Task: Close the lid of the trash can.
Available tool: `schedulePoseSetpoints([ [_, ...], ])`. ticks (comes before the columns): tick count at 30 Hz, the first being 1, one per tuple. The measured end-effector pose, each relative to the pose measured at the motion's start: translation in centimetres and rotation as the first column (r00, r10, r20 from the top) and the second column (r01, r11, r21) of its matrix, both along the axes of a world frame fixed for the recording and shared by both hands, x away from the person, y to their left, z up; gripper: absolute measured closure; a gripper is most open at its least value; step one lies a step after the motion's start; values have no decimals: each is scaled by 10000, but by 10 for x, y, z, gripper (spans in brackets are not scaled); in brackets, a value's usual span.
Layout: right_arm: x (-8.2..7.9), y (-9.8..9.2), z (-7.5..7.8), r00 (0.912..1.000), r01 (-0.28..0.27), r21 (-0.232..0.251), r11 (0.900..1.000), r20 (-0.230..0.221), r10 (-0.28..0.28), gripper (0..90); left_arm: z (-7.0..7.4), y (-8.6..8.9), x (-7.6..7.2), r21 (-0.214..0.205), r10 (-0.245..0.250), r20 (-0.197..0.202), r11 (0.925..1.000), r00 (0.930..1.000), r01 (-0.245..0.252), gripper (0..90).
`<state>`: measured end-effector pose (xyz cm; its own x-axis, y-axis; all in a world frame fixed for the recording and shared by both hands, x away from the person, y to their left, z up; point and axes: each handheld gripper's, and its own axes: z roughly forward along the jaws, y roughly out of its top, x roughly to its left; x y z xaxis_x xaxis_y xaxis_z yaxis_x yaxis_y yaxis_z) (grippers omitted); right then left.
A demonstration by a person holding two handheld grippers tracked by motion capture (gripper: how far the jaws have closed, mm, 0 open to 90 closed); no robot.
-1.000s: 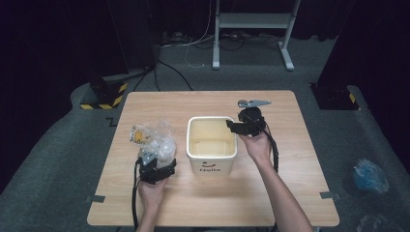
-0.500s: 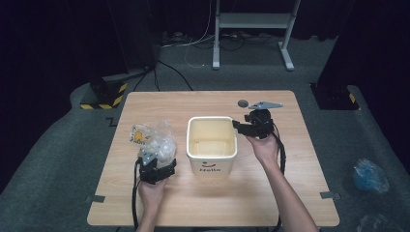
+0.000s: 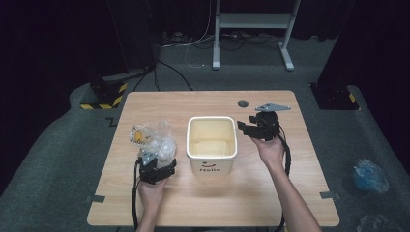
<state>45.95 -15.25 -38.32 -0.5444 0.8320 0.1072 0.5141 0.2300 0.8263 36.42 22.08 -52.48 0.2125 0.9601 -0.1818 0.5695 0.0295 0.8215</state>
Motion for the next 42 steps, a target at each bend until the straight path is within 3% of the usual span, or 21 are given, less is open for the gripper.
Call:
schedulePoseSetpoints([
  [25, -20, -39, -7, 9995, 271, 155, 9995, 134, -273, 440, 0, -1, 0, -39, 23, 9, 10000, 10000, -23, 173],
  [42, -30, -53, -12, 9989, 441, 301, 9986, 144, -445, 442, 0, -1, 0, 18, 7, 11, 10000, 10000, -7, 174],
])
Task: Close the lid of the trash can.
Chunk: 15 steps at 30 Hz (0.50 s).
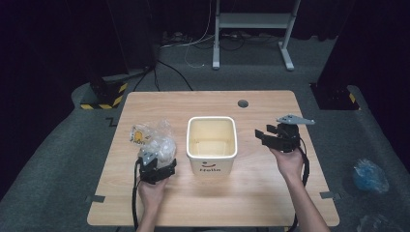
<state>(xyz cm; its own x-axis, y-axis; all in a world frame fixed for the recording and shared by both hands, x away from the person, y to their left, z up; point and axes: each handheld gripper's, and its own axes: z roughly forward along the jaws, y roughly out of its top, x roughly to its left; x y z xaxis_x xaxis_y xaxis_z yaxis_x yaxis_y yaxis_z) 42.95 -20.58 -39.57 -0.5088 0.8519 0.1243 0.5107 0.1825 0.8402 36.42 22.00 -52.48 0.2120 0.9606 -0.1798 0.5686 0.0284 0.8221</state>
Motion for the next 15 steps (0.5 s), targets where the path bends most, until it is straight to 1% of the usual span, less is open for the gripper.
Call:
schedulePoseSetpoints([
  [4, -3, -3, -1, 10000, 45, -26, 10000, 27, -45, 442, 0, 0, 0, 32, -15, -15, 10000, 10000, 15, 174],
  [5, -3, -5, -1, 10000, 47, -42, 10000, 57, -47, 442, 0, 0, 0, 92, -19, -15, 10000, 10000, 19, 174],
  [9, -5, -10, -2, 9998, 113, 48, 9999, 143, -114, 442, 0, -1, 0, 74, 0, -30, 10000, 10000, 1, 174],
  [15, -7, -17, -6, 9996, 288, 25, 9996, 64, -288, 442, 0, 0, 0, 68, -6, -31, 10000, 10000, 7, 174],
])
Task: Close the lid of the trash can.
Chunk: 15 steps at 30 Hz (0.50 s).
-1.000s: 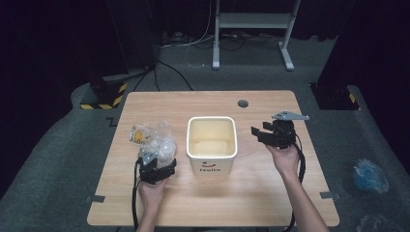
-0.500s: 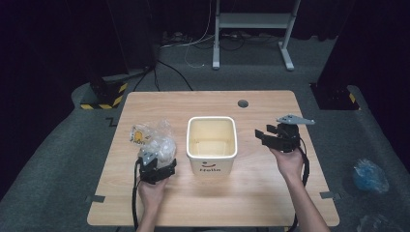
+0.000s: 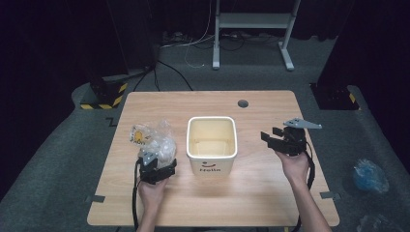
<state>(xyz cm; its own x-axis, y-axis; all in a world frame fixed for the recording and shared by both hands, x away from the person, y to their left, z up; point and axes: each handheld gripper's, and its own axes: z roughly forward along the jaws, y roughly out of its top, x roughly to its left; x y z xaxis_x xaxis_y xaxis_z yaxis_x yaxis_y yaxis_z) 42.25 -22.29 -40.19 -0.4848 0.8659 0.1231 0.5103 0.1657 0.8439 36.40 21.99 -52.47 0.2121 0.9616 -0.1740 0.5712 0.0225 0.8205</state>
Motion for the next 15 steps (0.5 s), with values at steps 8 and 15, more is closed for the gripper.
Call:
schedulePoseSetpoints([
  [8, -3, -5, -6, 9999, 133, -18, 9999, 20, -133, 441, 0, 0, 0, -79, 9, -3, 10000, 10000, -9, 173],
  [15, -6, -10, -15, 9997, 248, 16, 9997, -18, -248, 442, 0, 0, 0, -84, 13, 2, 10000, 10000, -13, 173],
])
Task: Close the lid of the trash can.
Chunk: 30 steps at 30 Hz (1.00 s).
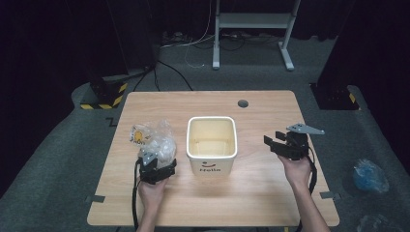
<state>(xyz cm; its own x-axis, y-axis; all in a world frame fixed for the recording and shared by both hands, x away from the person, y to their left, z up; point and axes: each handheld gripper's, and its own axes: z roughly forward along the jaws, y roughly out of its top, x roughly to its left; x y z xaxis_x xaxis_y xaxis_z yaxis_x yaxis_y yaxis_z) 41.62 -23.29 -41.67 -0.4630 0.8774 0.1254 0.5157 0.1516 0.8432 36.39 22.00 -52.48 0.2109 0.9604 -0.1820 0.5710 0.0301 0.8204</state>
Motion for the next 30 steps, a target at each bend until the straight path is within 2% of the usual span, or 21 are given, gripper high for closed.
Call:
schedulePoseSetpoints([
  [22, -3, -7, -31, 9993, 296, 32, 9996, -238, -295, 439, 0, -1, 0, 215, -4, -16, 9998, 10000, 4, 174],
  [30, -2, -8, -42, 9982, 409, -204, 9990, -423, -417, 438, 0, -1, 0, 171, 15, 24, 9999, 10000, -15, 173],
])
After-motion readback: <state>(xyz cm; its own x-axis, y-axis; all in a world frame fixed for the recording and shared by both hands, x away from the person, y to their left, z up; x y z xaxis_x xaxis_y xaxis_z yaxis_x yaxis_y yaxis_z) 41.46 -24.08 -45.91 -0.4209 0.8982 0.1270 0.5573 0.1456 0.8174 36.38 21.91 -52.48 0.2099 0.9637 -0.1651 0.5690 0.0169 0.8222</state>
